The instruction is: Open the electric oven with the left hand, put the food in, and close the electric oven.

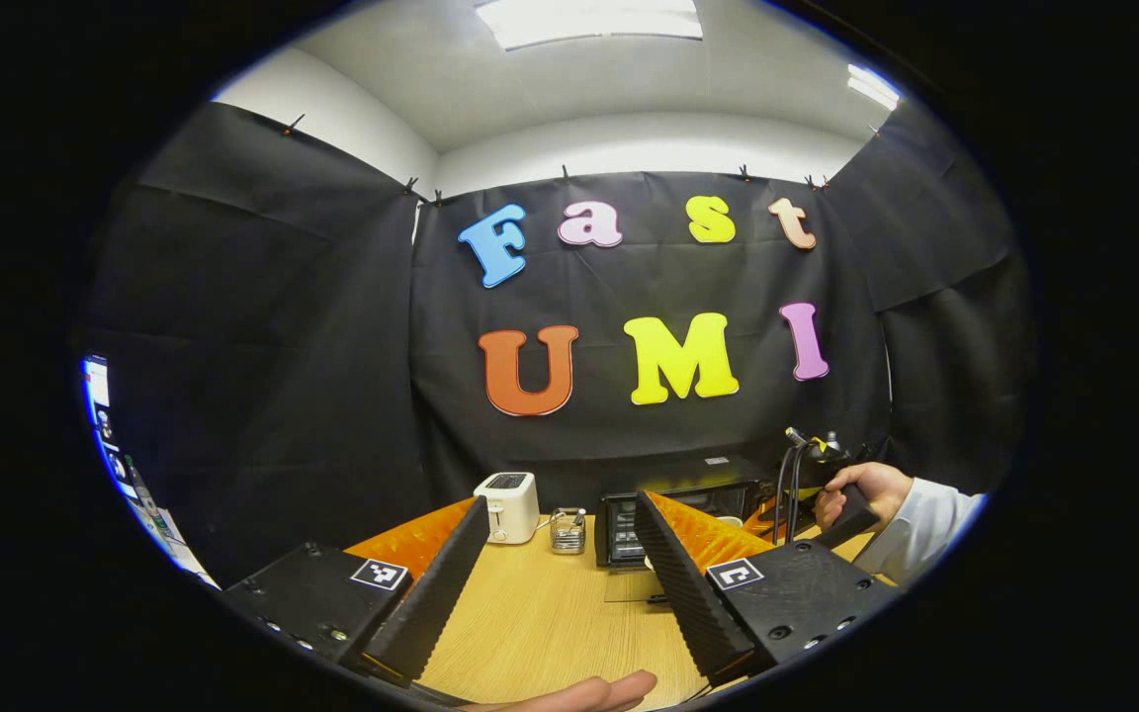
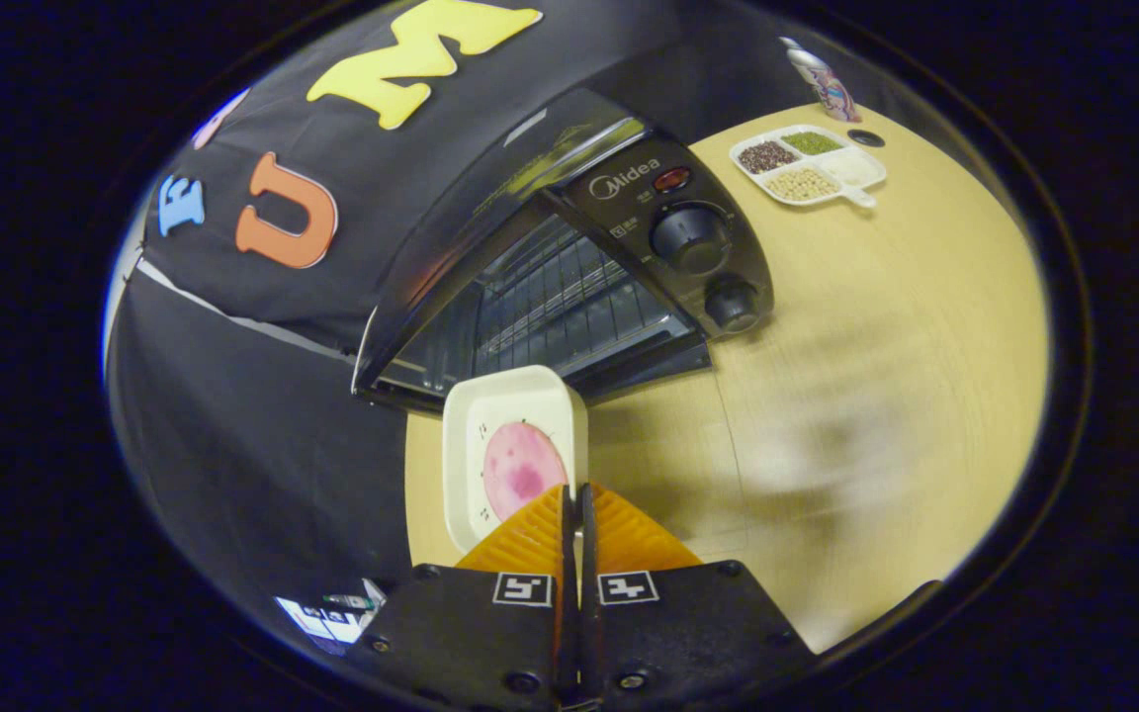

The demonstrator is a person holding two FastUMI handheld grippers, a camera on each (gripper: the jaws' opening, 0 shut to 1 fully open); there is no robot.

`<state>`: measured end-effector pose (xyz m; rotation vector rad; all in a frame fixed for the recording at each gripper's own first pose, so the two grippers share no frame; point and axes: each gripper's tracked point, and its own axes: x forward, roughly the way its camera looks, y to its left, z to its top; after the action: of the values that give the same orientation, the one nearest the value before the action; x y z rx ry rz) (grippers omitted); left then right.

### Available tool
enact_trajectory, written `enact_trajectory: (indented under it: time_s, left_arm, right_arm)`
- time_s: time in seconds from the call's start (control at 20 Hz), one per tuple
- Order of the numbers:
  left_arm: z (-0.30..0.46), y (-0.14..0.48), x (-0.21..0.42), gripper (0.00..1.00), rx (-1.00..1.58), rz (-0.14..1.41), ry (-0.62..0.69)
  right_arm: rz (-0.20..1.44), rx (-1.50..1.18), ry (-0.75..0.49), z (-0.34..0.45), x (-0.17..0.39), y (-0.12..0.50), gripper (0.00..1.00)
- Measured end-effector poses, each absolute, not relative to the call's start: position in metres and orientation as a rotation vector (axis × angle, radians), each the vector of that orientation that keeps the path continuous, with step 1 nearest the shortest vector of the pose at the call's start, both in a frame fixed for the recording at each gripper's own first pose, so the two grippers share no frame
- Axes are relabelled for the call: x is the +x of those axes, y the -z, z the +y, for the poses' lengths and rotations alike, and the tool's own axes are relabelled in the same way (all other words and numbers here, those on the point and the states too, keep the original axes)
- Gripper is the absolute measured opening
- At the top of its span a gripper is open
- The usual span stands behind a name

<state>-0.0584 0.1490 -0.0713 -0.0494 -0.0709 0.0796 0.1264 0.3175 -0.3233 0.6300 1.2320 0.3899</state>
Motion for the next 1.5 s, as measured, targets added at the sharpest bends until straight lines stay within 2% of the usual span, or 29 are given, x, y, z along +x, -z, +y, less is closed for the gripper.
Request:
enact_trajectory:
  time_s: [0.15,0.25,0.35,0.4,0.55,0.6,0.85,0.9,0.95,1.0,1.1,1.15,1.25,1.5]
  left_arm:
    - [0.15,0.076,-0.046,0.94,-0.069,-0.075,-0.061]
    - [0.153,0.084,-0.037,0.94,-0.073,-0.064,-0.057]
    - [0.159,0.09,-0.028,0.94,-0.074,-0.053,-0.064]
    - [0.161,0.093,-0.022,0.94,-0.078,-0.046,-0.068]
    - [0.175,0.107,-0.014,0.94,-0.099,-0.025,-0.113]
    - [0.178,0.112,-0.01,0.94,-0.096,-0.019,-0.129]
    - [0.183,0.131,0.001,0.94,-0.1,0.013,-0.132]
    - [0.185,0.131,0.002,0.94,-0.098,0.009,-0.137]
    - [0.186,0.133,0.001,0.94,-0.093,0.012,-0.139]
    - [0.185,0.133,0.002,0.94,-0.087,0.011,-0.136]
    - [0.182,0.134,0.002,0.94,-0.083,0.013,-0.129]
    - [0.18,0.135,0.003,0.94,-0.081,0.013,-0.123]
    - [0.178,0.134,0.003,0.94,-0.083,0.013,-0.119]
    - [0.181,0.14,0.0,0.94,-0.048,0.028,-0.146]
  right_arm:
    - [1.144,0.72,-0.261,0.328,0.153,0.336,0.01]
    - [1.092,0.797,-0.181,0.334,0.168,0.344,0.04]
    - [1.039,0.869,-0.131,0.345,0.182,0.349,0.01]
    - [1.006,0.897,-0.108,0.348,0.191,0.35,0.04]
    - [0.917,0.971,-0.024,0.359,0.213,0.357,0.04]
    - [0.893,0.989,-0.012,0.365,0.218,0.357,0.01]
    - [0.766,1.052,0.022,0.375,0.249,0.356,0.02]
    - [0.747,1.057,0.028,0.373,0.255,0.357,0.06]
    - [0.73,1.063,0.029,0.373,0.261,0.358,0.02]
    - [0.723,1.066,0.029,0.373,0.265,0.361,0.06]
    - [0.733,1.075,0.03,0.374,0.266,0.368,0.02]
    - [0.734,1.082,0.032,0.375,0.266,0.369,0.06]
    - [0.742,1.067,0.038,0.379,0.266,0.377,0.07]
    - [0.706,1.063,-0.022,0.389,0.263,0.368,0.07]
